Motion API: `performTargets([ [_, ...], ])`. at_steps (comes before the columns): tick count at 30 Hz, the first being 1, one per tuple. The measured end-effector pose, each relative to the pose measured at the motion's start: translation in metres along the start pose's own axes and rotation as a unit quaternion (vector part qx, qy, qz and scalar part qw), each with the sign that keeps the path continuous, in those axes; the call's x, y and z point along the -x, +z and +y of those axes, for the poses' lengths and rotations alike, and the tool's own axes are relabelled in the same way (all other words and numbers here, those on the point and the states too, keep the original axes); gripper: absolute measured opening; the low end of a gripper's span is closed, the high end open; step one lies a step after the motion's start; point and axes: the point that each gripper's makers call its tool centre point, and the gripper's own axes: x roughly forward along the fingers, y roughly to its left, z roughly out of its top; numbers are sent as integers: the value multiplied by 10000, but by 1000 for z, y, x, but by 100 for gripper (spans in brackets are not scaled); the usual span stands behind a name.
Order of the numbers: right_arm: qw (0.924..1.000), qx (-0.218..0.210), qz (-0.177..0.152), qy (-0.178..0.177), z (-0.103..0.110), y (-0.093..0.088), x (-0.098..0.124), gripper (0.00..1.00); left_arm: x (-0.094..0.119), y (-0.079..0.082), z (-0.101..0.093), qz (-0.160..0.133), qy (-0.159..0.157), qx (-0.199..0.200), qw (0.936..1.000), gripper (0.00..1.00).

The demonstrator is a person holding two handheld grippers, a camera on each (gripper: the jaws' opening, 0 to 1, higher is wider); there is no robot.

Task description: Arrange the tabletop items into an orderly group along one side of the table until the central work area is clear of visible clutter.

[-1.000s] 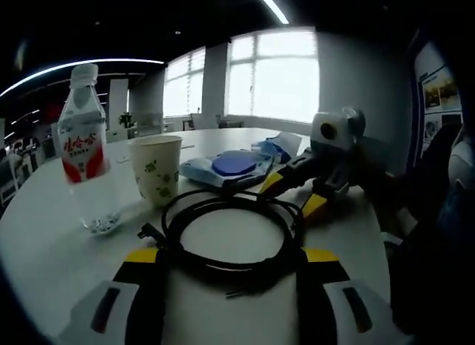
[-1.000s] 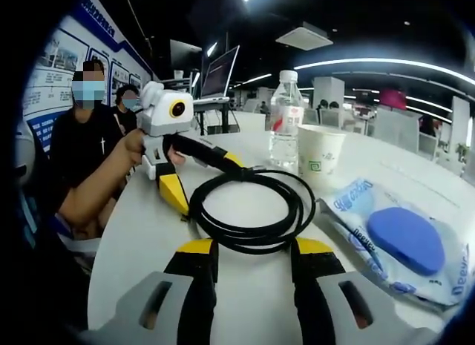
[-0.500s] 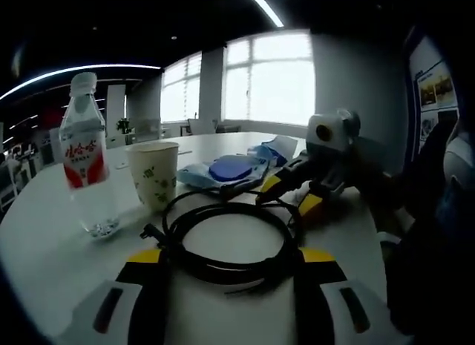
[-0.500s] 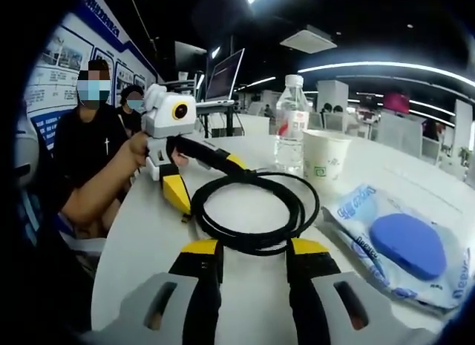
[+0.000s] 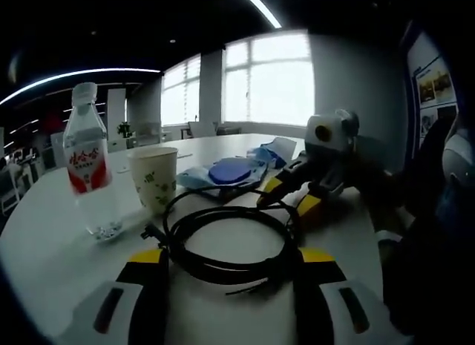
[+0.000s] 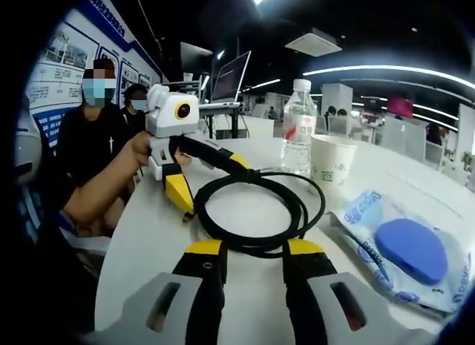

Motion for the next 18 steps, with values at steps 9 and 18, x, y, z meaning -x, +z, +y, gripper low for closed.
performTargets([
  [9,9998,113,-140,20,6,8,2,26,8,8,-2,-115,24,-70,9999,66],
  [18,9994,217,-278,26,13,19,6,25,18,20,-6,-235,40,-134,9996,66],
])
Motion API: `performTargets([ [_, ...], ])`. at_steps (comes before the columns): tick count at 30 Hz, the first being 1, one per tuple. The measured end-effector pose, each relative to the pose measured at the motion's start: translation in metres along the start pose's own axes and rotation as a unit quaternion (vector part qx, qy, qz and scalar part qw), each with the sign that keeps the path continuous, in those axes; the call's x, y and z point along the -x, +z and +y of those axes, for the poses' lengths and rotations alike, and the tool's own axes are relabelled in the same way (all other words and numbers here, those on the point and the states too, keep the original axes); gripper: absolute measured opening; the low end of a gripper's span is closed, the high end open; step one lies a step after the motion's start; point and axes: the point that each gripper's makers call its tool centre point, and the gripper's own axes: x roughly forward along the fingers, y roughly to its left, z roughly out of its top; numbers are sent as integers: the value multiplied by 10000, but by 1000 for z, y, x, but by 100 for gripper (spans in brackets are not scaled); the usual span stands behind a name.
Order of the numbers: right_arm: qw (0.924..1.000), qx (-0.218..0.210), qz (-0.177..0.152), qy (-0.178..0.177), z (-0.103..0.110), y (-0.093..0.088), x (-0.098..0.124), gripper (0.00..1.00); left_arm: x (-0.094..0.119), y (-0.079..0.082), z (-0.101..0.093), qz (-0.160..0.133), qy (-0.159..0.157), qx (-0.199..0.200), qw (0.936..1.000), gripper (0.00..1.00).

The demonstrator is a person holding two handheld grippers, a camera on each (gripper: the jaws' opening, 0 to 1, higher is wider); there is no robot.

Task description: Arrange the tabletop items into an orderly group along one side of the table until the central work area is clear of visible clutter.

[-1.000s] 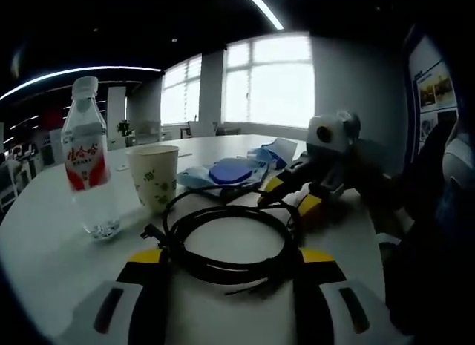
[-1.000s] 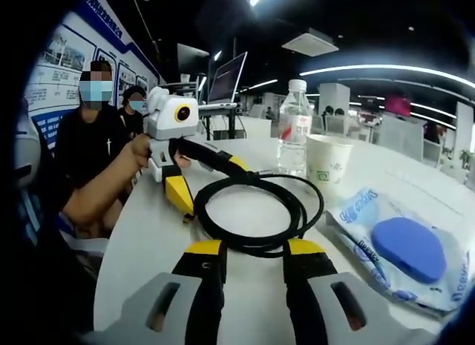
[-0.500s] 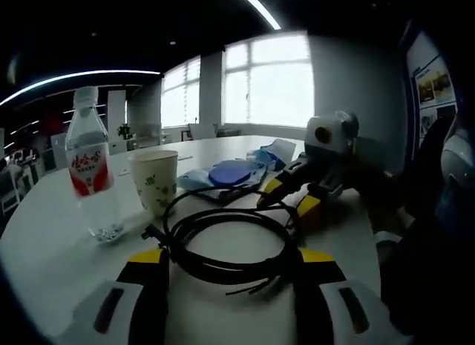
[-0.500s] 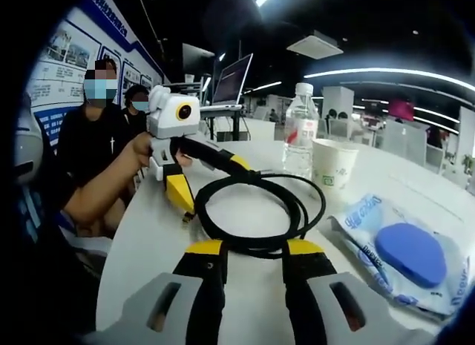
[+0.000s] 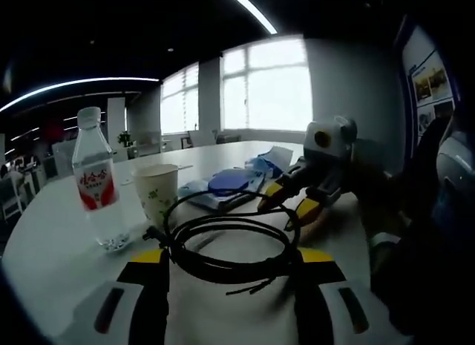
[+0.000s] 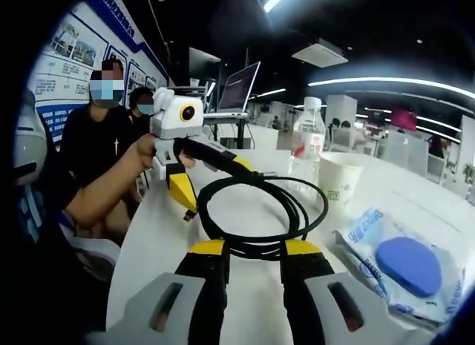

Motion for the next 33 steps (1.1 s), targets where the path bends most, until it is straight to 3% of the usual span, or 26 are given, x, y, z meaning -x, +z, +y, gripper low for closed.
performTargets([
  [17,9992,219,-288,-149,1,30,18,24,7,34,-5,-135,-31,-301,9994,66],
  [33,9987,298,-370,-193,-1,38,21,24,10,40,-7,-143,1,-385,9992,65],
])
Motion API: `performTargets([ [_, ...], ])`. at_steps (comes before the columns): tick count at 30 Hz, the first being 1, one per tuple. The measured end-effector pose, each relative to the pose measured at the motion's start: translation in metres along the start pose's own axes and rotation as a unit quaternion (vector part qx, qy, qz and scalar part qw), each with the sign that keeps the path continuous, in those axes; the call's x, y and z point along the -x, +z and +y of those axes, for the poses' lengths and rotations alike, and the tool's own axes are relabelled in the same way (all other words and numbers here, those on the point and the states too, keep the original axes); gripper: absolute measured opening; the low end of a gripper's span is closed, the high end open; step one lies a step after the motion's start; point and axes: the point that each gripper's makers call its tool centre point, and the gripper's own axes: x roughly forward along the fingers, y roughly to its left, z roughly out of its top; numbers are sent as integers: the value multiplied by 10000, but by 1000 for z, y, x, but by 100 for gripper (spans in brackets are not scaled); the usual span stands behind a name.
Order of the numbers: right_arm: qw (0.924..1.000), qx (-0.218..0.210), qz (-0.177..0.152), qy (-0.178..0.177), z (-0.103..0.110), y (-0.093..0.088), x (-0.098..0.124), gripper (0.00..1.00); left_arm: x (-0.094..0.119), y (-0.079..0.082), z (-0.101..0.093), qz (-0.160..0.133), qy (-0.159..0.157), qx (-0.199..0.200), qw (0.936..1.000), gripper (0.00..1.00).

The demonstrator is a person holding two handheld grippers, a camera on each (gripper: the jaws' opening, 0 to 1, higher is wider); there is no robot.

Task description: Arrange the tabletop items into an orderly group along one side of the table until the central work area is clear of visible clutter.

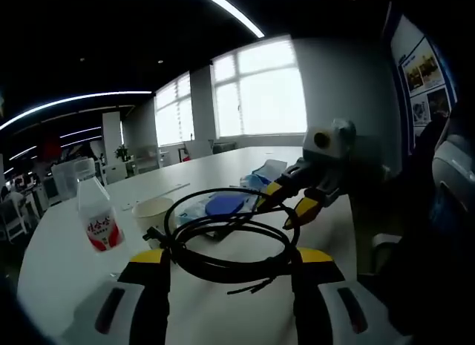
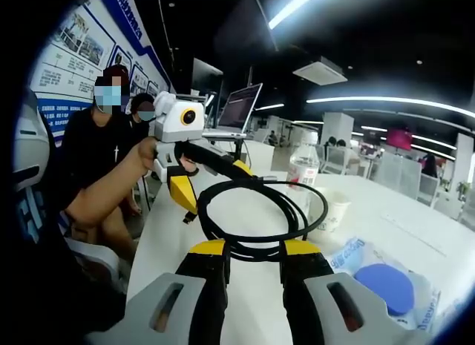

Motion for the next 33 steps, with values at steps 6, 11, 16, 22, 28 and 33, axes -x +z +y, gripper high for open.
performTargets([
  [6,10000,8,3,-31,-1,0,4,24,-3,1,-1,-1,-32,-7,10000,65],
  [11,10000,1,-3,-68,-2,-1,9,24,-6,4,-5,-1,-63,-32,10000,65],
  [16,9999,-9,0,-106,-3,-2,14,24,-10,6,-10,-6,-105,-59,9999,65],
  [22,9998,-11,11,-195,-6,-4,21,24,-18,7,-13,-5,-176,-64,9998,65],
  [28,9997,-34,3,-248,-9,-6,28,24,-24,10,-16,-10,-226,-83,9997,65],
  [33,9996,-53,-12,-291,-11,-7,33,24,-27,12,-18,-4,-253,-115,9996,64],
])
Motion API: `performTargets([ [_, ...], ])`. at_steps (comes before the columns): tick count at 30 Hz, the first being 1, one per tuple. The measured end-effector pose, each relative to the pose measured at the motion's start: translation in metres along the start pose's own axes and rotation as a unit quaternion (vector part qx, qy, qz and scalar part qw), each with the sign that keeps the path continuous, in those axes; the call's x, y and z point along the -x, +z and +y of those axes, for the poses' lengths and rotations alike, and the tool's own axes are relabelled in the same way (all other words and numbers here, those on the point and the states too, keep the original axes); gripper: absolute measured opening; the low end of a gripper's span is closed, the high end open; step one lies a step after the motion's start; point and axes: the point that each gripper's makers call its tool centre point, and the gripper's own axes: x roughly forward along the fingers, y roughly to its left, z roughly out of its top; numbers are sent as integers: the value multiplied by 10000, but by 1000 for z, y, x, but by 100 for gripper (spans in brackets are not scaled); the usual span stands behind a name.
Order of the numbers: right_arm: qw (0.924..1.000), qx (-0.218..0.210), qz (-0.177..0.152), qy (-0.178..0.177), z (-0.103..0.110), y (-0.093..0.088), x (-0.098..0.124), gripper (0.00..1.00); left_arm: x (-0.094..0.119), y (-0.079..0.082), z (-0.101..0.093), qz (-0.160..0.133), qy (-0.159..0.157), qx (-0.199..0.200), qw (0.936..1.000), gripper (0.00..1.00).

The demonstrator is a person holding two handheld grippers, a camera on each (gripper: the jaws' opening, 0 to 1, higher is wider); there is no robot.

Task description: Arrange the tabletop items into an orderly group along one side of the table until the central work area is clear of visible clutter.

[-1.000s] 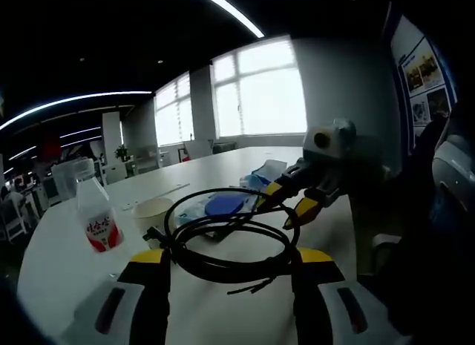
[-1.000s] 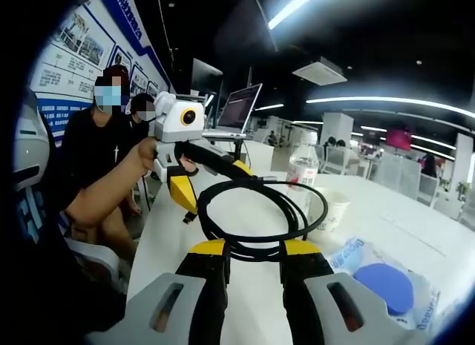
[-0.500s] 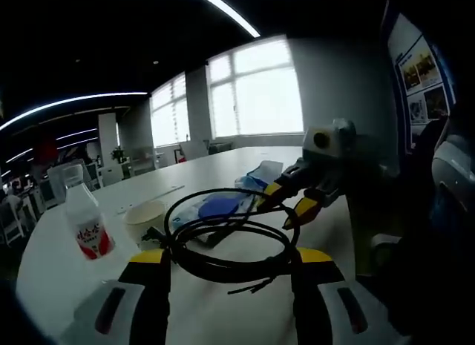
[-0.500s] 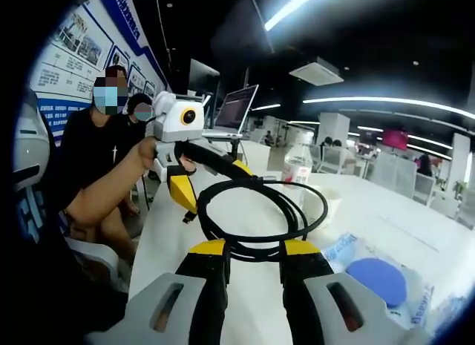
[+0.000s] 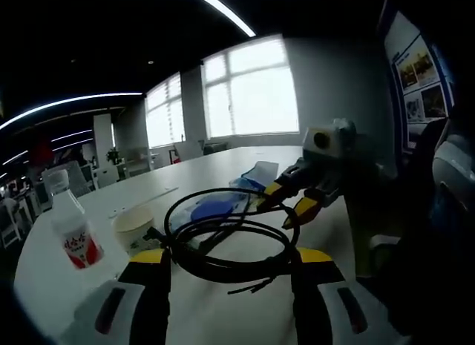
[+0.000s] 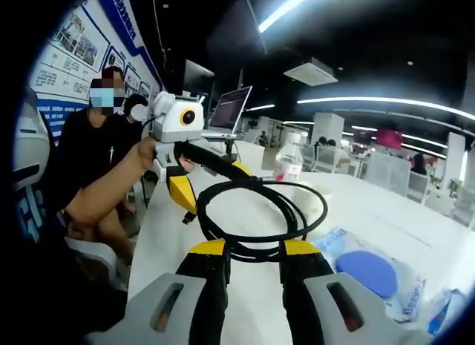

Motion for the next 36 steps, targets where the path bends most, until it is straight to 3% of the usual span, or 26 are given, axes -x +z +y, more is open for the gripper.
performTargets([
  [36,9996,-56,-69,-285,-13,-8,34,23,-28,15,-22,9,-228,-152,9996,64],
])
